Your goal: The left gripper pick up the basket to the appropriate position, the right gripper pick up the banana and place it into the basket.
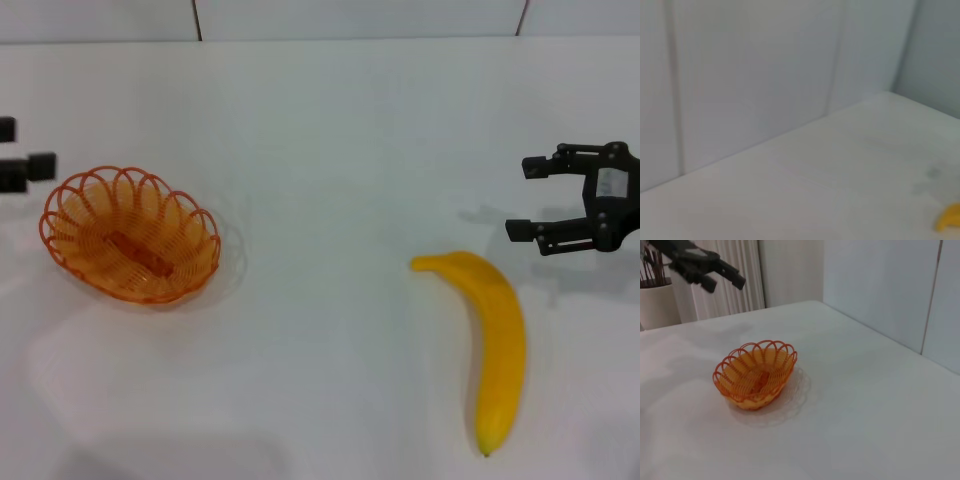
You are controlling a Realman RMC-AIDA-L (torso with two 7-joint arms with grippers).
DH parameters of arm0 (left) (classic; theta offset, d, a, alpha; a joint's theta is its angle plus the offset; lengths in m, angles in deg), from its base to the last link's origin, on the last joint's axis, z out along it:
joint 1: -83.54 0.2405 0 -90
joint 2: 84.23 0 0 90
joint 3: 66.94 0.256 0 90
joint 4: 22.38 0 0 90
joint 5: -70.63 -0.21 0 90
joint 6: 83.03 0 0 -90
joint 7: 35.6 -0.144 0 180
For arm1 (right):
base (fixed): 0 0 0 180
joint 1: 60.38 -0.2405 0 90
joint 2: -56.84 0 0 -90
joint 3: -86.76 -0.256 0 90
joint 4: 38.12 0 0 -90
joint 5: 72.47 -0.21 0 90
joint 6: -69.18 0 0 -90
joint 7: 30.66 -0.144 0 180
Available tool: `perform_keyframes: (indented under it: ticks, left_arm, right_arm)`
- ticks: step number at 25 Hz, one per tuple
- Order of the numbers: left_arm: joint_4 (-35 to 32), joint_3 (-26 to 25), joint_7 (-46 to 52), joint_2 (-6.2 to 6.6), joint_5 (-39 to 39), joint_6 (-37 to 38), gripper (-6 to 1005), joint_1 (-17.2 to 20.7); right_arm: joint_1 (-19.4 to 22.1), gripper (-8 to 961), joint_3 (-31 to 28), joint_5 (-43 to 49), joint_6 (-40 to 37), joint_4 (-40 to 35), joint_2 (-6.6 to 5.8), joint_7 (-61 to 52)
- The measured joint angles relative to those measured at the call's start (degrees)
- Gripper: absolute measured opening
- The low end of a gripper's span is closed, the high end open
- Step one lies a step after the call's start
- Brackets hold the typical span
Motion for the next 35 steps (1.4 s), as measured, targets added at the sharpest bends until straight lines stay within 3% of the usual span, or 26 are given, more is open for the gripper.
perform_keyframes:
  ticks: [7, 12, 22, 27, 35]
  left_arm:
    - [-0.4, -3.3, 4.8, 2.46, -6.5, -3.8, 875, -2.0]
    - [0.5, -3.4, 5.3, 2.74, -13.5, -7.3, 874, -3.9]
    - [6.4, -2.5, 3.1, 2.04, -21.4, -14.3, 874, -8.7]
    - [6.5, -2.1, 0.8, -0.22, -24.8, -15.8, 874, -10.6]
    - [6.8, 1.0, 0.1, -1.63, -26.3, -17.9, 874, -11.1]
  right_arm:
    - [0.0, 879, 0.3, 0.1, 0.1, 0.0, 0.07, 0.0]
    - [0.0, 879, 0.4, 0.2, 0.2, 0.0, 0.09, 0.0]
    - [0.0, 879, 0.5, 0.3, 0.3, 0.7, 0.09, 0.0]
    - [0.0, 879, 0.4, 0.3, 0.3, 0.7, 0.08, 0.0]
    - [0.0, 879, 0.4, 0.4, 0.3, 1.0, 0.08, 0.0]
